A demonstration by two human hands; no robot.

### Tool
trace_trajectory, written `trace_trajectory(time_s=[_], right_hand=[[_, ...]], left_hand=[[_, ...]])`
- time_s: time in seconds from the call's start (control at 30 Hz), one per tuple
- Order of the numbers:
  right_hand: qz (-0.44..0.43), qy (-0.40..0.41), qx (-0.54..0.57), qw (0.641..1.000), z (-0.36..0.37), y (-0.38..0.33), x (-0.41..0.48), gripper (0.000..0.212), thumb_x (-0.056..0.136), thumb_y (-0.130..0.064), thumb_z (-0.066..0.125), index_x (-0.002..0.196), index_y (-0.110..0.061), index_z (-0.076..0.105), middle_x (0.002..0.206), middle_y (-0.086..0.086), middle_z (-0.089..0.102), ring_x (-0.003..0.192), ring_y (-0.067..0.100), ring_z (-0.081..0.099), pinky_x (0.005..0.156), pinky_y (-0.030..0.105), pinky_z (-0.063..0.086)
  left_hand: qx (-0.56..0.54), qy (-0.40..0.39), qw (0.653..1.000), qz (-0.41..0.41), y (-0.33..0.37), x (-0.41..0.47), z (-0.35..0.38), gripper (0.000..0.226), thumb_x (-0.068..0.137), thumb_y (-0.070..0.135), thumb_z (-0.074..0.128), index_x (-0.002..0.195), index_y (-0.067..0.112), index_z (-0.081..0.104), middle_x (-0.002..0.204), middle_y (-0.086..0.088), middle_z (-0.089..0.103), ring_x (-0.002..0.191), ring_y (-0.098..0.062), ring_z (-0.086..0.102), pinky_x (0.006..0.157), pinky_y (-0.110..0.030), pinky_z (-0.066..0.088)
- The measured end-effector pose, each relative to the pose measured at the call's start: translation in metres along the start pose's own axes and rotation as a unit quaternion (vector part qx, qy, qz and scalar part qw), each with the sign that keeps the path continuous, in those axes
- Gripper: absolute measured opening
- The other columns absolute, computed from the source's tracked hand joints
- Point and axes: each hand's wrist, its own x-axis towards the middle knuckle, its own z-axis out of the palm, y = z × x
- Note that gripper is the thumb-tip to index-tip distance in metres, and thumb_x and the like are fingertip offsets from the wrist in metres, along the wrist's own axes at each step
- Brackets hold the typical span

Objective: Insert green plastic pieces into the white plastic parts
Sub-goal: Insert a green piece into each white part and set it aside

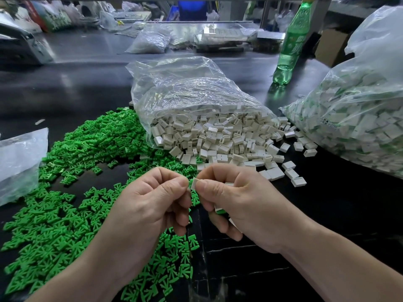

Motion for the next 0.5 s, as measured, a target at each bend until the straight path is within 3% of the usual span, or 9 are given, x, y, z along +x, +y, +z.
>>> trace_trajectory(time_s=[0.13, 0.3, 0.5], right_hand=[[0.014, -0.008, -0.020, 1.000, -0.0014, -0.0011, 0.0008, 0.019, 0.095, -0.039, 0.062, 0.080, -0.028, 0.065, 0.068, 0.003, 0.059, 0.051, 0.024, 0.050, 0.039, 0.023, 0.038], [0.024, -0.015, -0.051, 0.998, -0.0041, -0.0056, -0.0007, 0.020, 0.099, -0.035, 0.061, 0.081, -0.028, 0.066, 0.065, -0.005, 0.058, 0.050, 0.015, 0.054, 0.039, 0.023, 0.040], [0.029, -0.020, -0.086, 0.996, -0.0037, -0.0056, -0.0025, 0.020, 0.097, -0.043, 0.062, 0.084, -0.028, 0.065, 0.063, -0.004, 0.059, 0.048, 0.011, 0.054, 0.041, 0.024, 0.041]], left_hand=[[0.022, -0.013, 1.000, -0.011, 0.0021, 0.0003, -0.0032, 0.013, 0.081, 0.026, 0.064, 0.070, 0.021, 0.069, 0.065, -0.007, 0.061, 0.049, -0.018, 0.056, 0.042, -0.028, 0.046], [0.026, -0.026, 0.999, -0.017, 0.0036, -0.0019, -0.0031, 0.014, 0.081, 0.028, 0.064, 0.071, 0.019, 0.068, 0.066, -0.007, 0.061, 0.051, -0.022, 0.060, 0.045, -0.030, 0.049], [0.038, -0.053, 0.998, -0.018, 0.0065, -0.0012, -0.0062, 0.014, 0.080, 0.027, 0.066, 0.075, 0.014, 0.068, 0.066, -0.008, 0.061, 0.053, -0.025, 0.062, 0.046, -0.032, 0.050]])
